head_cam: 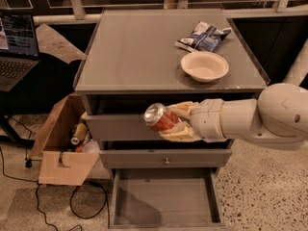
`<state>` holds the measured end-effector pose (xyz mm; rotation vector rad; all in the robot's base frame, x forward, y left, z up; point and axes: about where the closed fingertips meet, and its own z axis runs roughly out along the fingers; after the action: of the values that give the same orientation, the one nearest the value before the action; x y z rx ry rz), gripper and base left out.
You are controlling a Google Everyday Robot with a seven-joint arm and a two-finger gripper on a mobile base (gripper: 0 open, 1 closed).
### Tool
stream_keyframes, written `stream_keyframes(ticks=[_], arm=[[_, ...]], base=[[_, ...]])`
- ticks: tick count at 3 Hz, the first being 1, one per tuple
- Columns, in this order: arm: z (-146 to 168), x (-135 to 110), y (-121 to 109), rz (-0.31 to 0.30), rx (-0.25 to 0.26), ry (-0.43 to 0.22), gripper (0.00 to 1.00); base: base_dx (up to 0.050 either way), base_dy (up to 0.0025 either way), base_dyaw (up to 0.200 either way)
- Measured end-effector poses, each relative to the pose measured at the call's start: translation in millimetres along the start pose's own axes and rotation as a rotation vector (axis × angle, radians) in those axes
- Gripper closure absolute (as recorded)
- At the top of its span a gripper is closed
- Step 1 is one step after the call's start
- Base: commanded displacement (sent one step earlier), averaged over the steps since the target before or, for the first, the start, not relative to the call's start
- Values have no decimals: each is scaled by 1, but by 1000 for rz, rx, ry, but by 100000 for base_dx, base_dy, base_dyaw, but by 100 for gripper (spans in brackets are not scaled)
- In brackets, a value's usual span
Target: Place coke can into bottom drawer
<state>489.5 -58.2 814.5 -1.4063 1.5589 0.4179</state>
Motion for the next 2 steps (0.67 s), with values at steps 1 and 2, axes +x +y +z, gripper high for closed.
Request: stream_keyframes(ticks=[1, 2], arm=[[5, 8, 8, 16, 28, -7, 100], [10, 38, 23, 49, 95, 18, 100]], base=[[0, 0, 0], [0, 0, 0]])
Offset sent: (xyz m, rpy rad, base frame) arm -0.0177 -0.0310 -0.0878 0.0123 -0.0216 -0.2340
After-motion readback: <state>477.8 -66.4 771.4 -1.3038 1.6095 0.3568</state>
